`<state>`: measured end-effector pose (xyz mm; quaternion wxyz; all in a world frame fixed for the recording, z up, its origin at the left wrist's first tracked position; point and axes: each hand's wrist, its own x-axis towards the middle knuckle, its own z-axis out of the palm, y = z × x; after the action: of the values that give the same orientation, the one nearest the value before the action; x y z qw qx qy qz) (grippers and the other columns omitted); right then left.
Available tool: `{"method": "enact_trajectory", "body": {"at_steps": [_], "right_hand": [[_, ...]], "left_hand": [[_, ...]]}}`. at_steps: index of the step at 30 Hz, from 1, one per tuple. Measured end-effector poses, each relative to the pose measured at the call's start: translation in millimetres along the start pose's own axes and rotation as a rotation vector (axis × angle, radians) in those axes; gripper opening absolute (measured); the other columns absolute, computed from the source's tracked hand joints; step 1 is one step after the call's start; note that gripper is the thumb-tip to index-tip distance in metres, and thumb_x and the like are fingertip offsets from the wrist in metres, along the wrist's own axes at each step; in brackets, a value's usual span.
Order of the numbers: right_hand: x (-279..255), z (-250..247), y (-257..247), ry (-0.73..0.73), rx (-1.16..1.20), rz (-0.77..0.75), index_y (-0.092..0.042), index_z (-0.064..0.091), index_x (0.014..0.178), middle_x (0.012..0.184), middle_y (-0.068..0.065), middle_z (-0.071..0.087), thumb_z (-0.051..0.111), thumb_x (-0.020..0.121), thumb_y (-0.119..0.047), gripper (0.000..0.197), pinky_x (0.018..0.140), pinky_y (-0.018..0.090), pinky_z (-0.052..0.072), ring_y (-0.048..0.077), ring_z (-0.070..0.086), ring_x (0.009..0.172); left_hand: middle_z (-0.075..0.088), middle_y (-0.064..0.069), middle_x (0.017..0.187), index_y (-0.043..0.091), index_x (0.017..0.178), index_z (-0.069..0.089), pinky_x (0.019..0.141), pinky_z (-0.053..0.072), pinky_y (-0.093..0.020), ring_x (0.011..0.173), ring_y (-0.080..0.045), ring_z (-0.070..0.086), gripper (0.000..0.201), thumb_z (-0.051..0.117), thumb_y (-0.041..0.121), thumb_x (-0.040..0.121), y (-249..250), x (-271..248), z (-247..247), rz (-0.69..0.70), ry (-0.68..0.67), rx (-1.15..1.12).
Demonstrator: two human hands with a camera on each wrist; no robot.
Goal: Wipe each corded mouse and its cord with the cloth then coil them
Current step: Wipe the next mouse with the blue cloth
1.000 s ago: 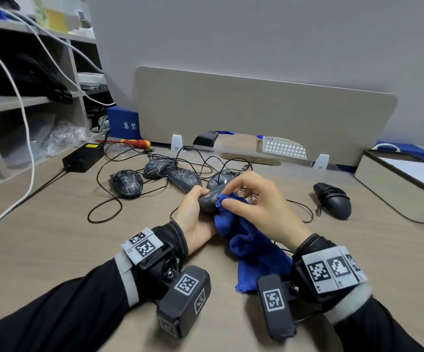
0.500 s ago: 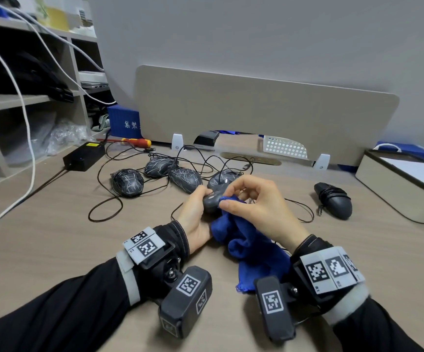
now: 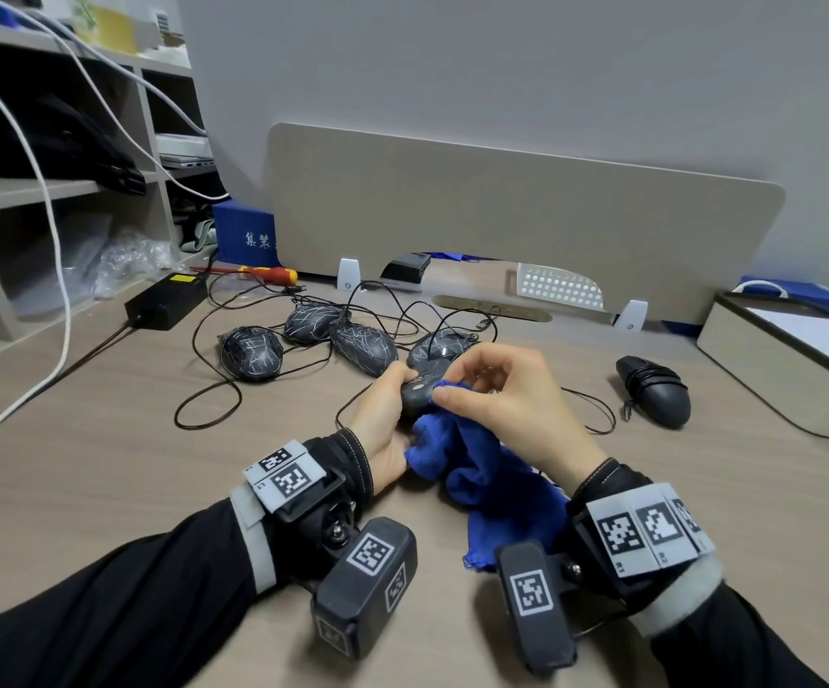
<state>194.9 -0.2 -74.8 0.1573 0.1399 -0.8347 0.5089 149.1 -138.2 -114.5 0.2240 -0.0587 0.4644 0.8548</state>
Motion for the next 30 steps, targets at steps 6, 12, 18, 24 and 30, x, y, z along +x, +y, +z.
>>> {"method": "enact_trajectory", "body": {"at_steps": [6,12,18,24,30], "right_hand": [[0.1,-1.2,2.5,0.014,-0.024,0.029,-0.014,0.068,0.072,0.062,-0.008,0.057,0.082,0.078,-0.008,0.016,0.053,0.016,0.037,0.006,0.044,0.052],[0.4,-3.0,2.8,0.046,-0.065,0.010,-0.017,0.068,0.074,0.075,0.011,0.069,0.080,0.079,-0.011,0.015,0.056,0.020,0.042,0.008,0.048,0.057],[-0.8,-2.3,1.9,0.018,-0.095,-0.001,-0.015,0.068,0.075,0.073,0.006,0.068,0.081,0.079,-0.011,0.014,0.058,0.020,0.042,0.007,0.048,0.057],[0.9,-9.2,-0.6,0.224,0.106,0.026,-0.012,0.069,0.077,0.068,-0.006,0.065,0.079,0.082,-0.006,0.012,0.057,0.017,0.045,0.006,0.054,0.059],[-2.1,-6.7,-4.2,0.068,0.064,-0.018,-0.023,0.075,0.080,0.086,0.001,0.069,0.075,0.083,0.000,0.023,0.067,0.018,0.047,0.004,0.057,0.067]], "left_hand": [[0.068,-0.014,0.085,0.002,0.109,0.066,0.045,0.051,-0.022,0.057,-0.022,0.067,0.037,0.043,0.027,0.092,1.2,-0.6,-0.7,0.020,-0.006,-0.033],[0.069,-0.012,0.068,0.003,0.086,0.064,0.046,0.052,-0.022,0.051,-0.021,0.066,0.030,0.042,0.022,0.094,0.6,0.0,0.6,0.056,-0.037,-0.025],[0.065,-0.017,0.098,0.006,0.108,0.061,0.057,0.056,-0.025,0.070,-0.024,0.066,0.031,0.044,0.026,0.091,1.0,-3.5,2.6,0.038,0.008,-0.035],[0.068,-0.018,0.102,0.006,0.113,0.062,0.079,0.058,-0.038,0.085,-0.028,0.067,0.032,0.045,0.018,0.089,1.1,-8.0,8.3,0.089,-0.024,-0.075],[0.066,-0.015,0.102,0.009,0.106,0.063,0.083,0.054,-0.036,0.084,-0.028,0.065,0.029,0.052,0.025,0.084,4.4,-11.4,7.0,0.108,-0.036,-0.076]]}}
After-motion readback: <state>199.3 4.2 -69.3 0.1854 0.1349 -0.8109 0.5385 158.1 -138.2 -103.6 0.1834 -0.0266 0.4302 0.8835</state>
